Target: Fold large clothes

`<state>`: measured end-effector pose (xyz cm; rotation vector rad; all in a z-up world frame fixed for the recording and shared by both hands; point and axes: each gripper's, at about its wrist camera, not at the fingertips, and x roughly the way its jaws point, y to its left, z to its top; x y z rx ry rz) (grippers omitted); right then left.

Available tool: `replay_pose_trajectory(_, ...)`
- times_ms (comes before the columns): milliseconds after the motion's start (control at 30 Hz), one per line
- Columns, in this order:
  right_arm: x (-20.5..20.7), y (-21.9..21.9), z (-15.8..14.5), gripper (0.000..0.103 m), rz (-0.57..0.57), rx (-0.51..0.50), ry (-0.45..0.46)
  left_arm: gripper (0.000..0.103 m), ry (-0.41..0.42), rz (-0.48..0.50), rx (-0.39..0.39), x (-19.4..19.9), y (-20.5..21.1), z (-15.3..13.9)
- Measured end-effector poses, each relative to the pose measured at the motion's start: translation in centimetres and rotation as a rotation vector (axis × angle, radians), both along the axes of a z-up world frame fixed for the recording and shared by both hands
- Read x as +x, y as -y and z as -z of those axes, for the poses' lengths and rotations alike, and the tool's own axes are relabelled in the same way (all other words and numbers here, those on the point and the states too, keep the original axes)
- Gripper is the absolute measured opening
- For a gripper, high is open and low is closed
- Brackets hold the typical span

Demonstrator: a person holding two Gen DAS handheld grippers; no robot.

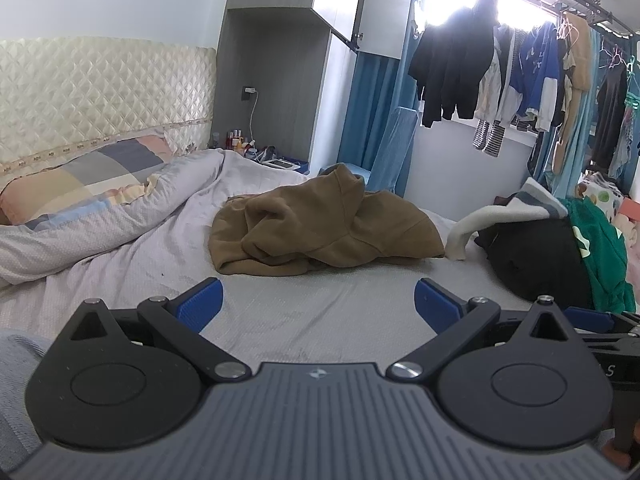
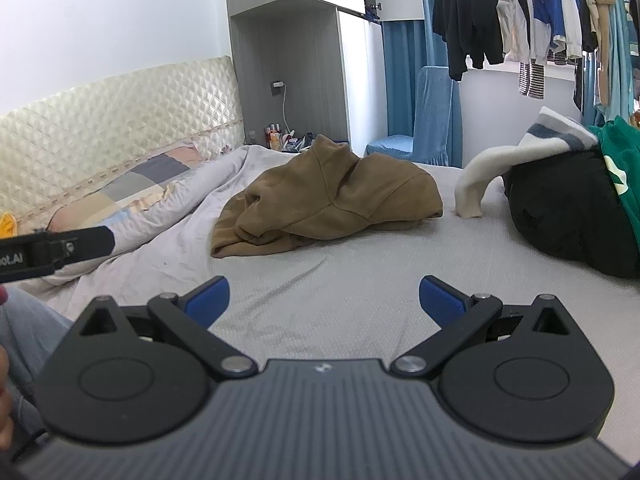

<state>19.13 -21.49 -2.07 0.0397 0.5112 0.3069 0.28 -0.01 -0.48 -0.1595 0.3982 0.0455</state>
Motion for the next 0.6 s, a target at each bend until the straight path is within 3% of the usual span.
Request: replay_pose_trajectory(600, 1.8, -0.2, 1.7, 0.103, -0.002, 0.013, -0.044, 0.103, -0.04, -0.001, 0.012, 2.5, 0.2, 1.4)
